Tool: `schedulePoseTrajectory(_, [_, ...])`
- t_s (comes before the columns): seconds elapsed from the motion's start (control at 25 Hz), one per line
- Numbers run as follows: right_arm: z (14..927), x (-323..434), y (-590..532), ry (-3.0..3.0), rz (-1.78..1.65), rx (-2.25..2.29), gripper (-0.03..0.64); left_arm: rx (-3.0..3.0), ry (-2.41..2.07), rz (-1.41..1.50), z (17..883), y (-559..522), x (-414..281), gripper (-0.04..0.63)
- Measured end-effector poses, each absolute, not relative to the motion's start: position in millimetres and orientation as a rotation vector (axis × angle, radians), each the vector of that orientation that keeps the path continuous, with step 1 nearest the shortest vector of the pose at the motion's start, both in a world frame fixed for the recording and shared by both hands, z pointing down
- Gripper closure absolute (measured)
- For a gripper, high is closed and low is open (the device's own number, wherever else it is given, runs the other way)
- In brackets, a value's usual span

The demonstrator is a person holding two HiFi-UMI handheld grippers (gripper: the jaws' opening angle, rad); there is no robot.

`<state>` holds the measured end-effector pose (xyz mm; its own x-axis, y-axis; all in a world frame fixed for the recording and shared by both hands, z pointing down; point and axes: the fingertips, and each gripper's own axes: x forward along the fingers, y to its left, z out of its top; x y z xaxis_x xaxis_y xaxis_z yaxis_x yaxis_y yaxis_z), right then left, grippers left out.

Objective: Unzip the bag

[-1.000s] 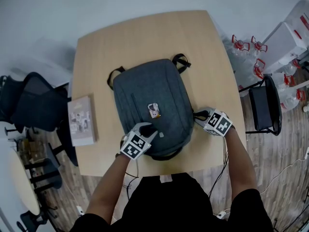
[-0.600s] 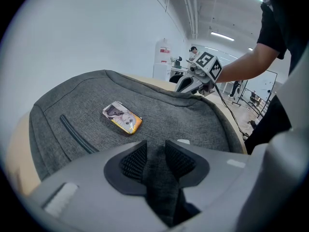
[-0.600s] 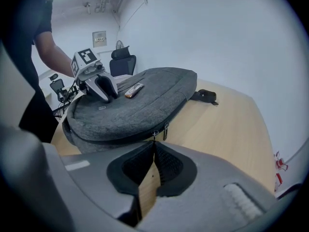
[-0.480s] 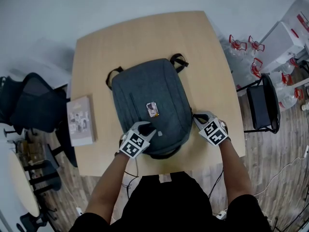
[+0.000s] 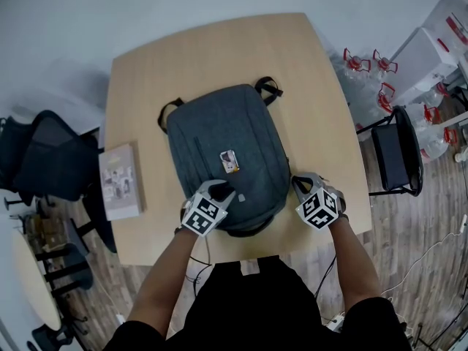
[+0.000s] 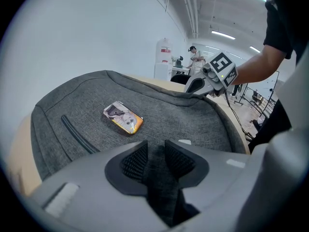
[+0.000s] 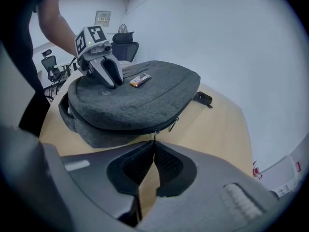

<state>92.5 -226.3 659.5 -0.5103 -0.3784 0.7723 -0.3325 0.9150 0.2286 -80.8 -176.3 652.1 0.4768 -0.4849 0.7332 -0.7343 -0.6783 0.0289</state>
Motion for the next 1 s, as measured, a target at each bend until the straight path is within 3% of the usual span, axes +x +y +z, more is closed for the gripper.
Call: schedulePoseTrajectory(1.0, [639.2, 86.1, -127.1, -2.113, -0.007, 0.542, 0.604, 2.209, -1.289, 0.909, 649.5, -212.5, -57.2, 0.497])
